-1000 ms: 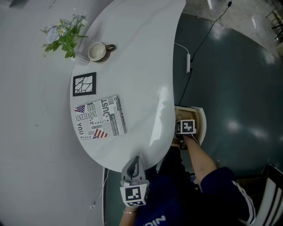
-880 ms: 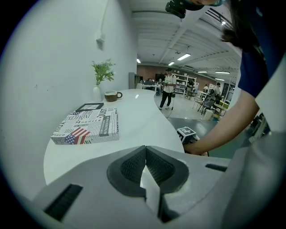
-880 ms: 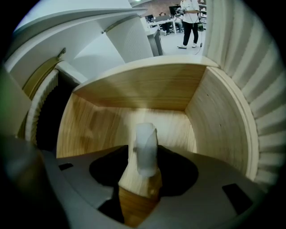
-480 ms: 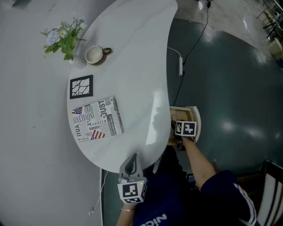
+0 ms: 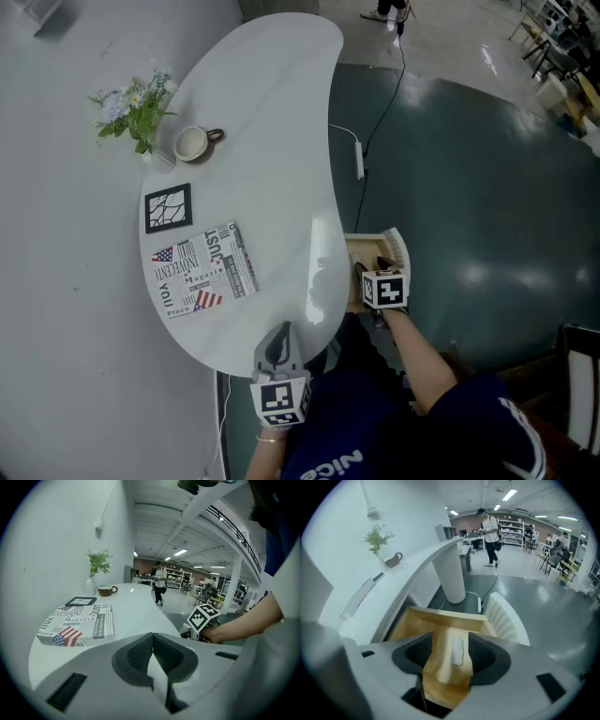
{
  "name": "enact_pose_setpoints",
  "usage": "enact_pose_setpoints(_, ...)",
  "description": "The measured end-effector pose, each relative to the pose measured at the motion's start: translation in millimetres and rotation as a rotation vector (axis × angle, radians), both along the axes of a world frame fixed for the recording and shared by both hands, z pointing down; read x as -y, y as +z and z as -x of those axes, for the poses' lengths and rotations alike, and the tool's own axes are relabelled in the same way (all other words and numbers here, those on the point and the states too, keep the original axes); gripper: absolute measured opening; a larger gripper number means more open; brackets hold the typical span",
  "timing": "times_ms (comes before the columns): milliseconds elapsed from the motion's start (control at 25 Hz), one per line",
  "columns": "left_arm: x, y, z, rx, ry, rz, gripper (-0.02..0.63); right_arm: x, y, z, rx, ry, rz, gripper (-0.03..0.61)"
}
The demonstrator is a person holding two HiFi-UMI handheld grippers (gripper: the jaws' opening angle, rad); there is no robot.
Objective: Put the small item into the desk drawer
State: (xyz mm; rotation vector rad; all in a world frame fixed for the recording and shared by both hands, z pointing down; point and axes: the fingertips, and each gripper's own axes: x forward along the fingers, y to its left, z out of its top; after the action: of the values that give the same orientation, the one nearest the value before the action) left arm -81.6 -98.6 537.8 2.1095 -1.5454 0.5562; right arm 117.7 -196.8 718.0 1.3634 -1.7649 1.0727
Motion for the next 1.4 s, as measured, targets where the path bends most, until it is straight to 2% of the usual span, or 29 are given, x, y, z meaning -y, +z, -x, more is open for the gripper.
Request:
enact_pose_setpoints(120,0,-5,2,-0.033,0.004,-0.01,0.005,-2,-24,-1,-0.009,0.009,-0.053,0.25)
enact_pose_setpoints(640,2,-14,4,-0.067,0.131,-0.065,0.005,-37,-98,-2,-0.061,0.048,-0.258,0.244)
enact_pose_setpoints(1400,-4,-11,-26,-0.115,0.38,-0.06,0.005,-104,-184,9,-0.06,0.242,-0.519,0.224)
